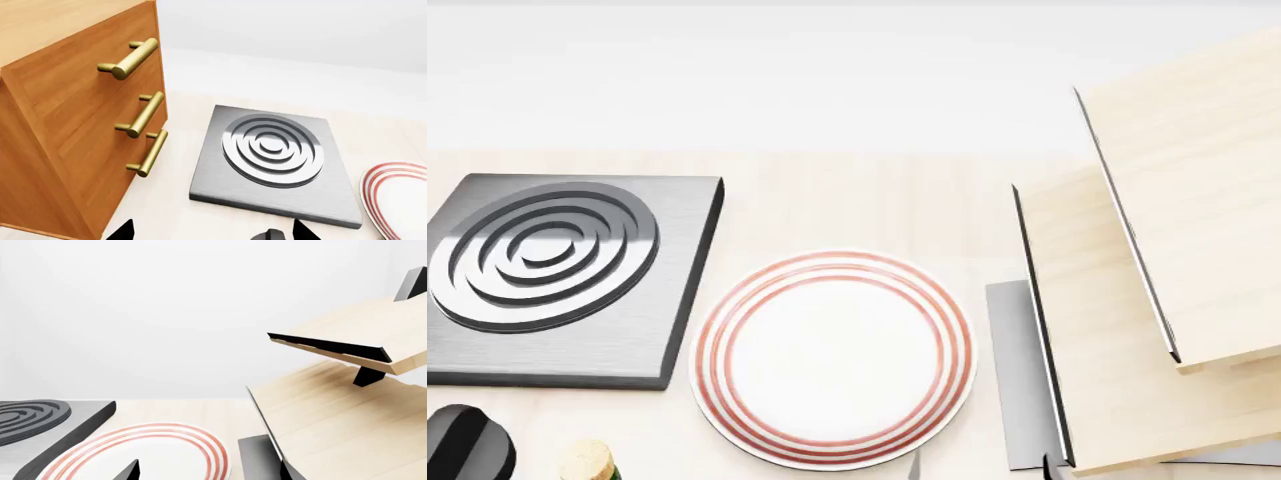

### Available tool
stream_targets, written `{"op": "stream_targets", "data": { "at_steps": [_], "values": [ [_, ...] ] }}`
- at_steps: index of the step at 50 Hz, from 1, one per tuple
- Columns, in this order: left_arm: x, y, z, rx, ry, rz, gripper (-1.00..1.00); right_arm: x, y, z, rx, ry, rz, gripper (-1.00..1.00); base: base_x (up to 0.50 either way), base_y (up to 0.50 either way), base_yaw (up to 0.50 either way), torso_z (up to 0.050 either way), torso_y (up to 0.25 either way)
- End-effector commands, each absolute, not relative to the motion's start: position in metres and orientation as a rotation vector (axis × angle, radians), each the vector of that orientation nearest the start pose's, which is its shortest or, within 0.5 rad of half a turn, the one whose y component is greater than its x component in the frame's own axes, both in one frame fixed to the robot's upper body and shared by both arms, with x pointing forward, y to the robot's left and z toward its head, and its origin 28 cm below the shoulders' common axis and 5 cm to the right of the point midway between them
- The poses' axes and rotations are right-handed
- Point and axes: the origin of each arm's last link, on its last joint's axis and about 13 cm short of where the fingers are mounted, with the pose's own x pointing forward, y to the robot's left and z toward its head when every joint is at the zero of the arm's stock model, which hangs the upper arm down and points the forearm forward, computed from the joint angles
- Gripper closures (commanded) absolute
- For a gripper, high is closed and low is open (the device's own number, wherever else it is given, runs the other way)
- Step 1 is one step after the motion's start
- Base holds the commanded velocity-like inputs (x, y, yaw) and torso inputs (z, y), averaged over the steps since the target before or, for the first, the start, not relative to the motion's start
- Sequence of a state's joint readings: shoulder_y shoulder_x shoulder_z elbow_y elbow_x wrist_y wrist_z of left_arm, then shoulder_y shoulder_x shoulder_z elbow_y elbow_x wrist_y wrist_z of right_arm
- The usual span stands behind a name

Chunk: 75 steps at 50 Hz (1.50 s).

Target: Pick up the akita bowl and put it on the plate.

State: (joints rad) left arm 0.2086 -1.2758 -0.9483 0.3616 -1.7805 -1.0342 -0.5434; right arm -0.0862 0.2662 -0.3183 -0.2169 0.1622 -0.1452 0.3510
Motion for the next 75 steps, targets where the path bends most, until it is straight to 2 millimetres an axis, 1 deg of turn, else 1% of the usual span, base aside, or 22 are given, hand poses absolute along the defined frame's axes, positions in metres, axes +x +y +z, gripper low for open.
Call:
{"op": "stream_targets", "data": {
  "at_steps": [1,6,15,25,31,37,43,48,57,62,75],
  "values": [
    [0.148,0.396,0.265,-0.042,0.351,0.169,-1.00,0.183,-0.085,0.041,0.007,-0.197,0.015,-1.00,0.00,0.00,0.00,0.000,0.000],
    [0.150,0.395,0.259,-0.034,0.372,0.168,-1.00,0.183,-0.085,0.040,0.006,-0.194,0.017,-1.00,0.00,0.00,0.00,0.000,0.000],
    [0.144,0.392,0.258,-0.012,0.397,0.155,-1.00,0.183,-0.085,0.039,0.006,-0.194,0.016,-1.00,0.00,0.00,0.00,0.000,0.000],
    [0.135,0.394,0.253,0.031,0.436,0.142,-1.00,0.183,-0.085,0.039,0.005,-0.191,0.015,-1.00,0.00,0.00,0.00,0.000,0.000],
    [0.133,0.398,0.251,0.016,0.441,0.148,-1.00,0.184,-0.085,0.039,0.004,-0.190,0.015,-1.00,0.00,0.00,0.00,0.000,0.000],
    [0.130,0.400,0.247,0.017,0.457,0.147,-1.00,0.184,-0.084,0.038,0.005,-0.186,0.015,-1.00,0.00,0.00,0.00,0.000,0.000],
    [0.128,0.401,0.238,0.025,0.483,0.135,-1.00,0.185,-0.084,0.037,0.003,-0.184,0.014,-1.00,0.00,0.00,0.00,0.000,0.000],
    [0.124,0.402,0.237,0.040,0.503,0.133,-1.00,0.185,-0.084,0.037,0.003,-0.182,0.016,-1.00,0.00,0.00,0.00,0.000,0.000],
    [0.123,0.400,0.231,0.072,0.539,0.105,-1.00,0.185,-0.084,0.036,0.001,-0.181,0.019,-1.00,0.00,0.00,0.00,0.000,0.000],
    [0.122,0.399,0.232,0.073,0.546,0.107,-1.00,0.185,-0.084,0.036,0.001,-0.180,0.017,-1.00,0.00,0.00,0.00,0.000,0.000],
    [0.116,0.397,0.224,0.091,0.588,0.075,-1.00,0.186,-0.083,0.034,-0.001,-0.175,0.017,-1.00,0.00,0.00,0.00,0.000,0.000]
  ]
}}
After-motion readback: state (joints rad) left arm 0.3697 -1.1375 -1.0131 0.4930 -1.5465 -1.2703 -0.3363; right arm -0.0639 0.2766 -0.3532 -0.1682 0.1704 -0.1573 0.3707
